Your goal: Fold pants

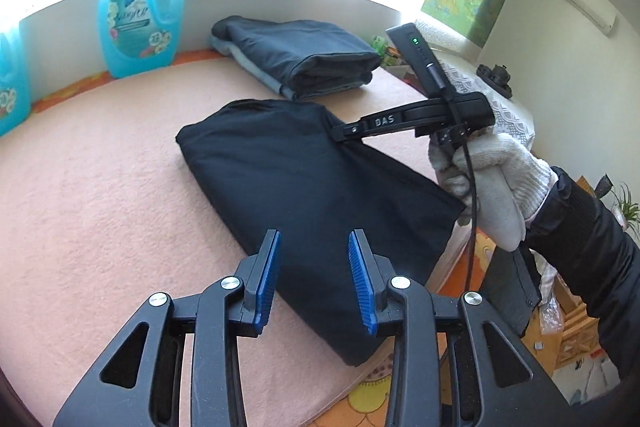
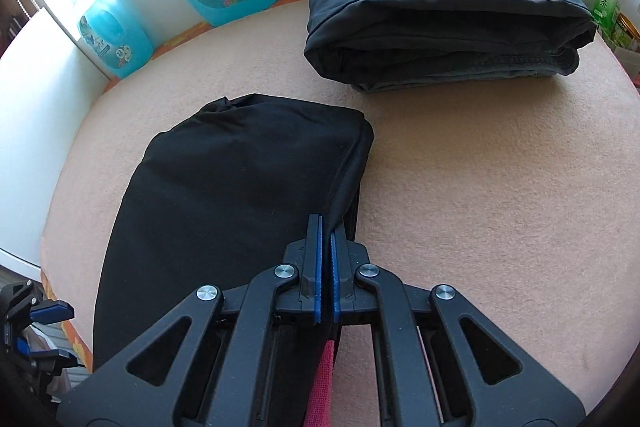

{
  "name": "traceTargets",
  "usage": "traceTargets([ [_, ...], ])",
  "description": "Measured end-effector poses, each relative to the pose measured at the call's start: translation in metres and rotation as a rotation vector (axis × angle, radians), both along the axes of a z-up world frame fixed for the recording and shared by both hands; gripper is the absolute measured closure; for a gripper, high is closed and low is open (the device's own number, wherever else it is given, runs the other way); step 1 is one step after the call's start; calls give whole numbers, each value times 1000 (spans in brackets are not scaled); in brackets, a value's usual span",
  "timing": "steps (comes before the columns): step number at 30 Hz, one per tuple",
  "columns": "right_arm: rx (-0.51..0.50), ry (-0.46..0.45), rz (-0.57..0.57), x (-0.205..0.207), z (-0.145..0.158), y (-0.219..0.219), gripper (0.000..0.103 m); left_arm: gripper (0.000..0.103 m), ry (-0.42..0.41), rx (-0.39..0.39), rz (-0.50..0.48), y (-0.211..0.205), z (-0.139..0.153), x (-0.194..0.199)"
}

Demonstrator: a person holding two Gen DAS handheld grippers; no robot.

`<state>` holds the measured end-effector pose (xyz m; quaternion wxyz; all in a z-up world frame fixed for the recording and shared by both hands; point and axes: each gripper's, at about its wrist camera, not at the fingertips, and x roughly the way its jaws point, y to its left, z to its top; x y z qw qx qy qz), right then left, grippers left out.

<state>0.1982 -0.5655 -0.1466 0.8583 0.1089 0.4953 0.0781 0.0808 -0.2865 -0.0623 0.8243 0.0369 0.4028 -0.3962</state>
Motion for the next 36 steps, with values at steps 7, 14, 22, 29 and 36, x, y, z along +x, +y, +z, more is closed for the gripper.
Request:
traceTargets([
  [7, -33, -38, -28, -15, 13, -8, 84, 69, -12, 46, -70, -21, -26, -28],
  [14, 23, -79, -29, -50, 33, -14, 57, 69, -71, 74, -66, -23, -33, -39],
  [22, -25, -31, 22, -68, 12, 4, 49, 69, -97, 80, -90, -14, -29, -58],
  [29, 90, -19, -6, -66, -2, -14, 49, 63, 8, -14, -12, 17, -6, -37],
  [36, 199, 10, 51, -60, -14, -13, 49, 51, 156, -113, 146, 38, 4, 46],
])
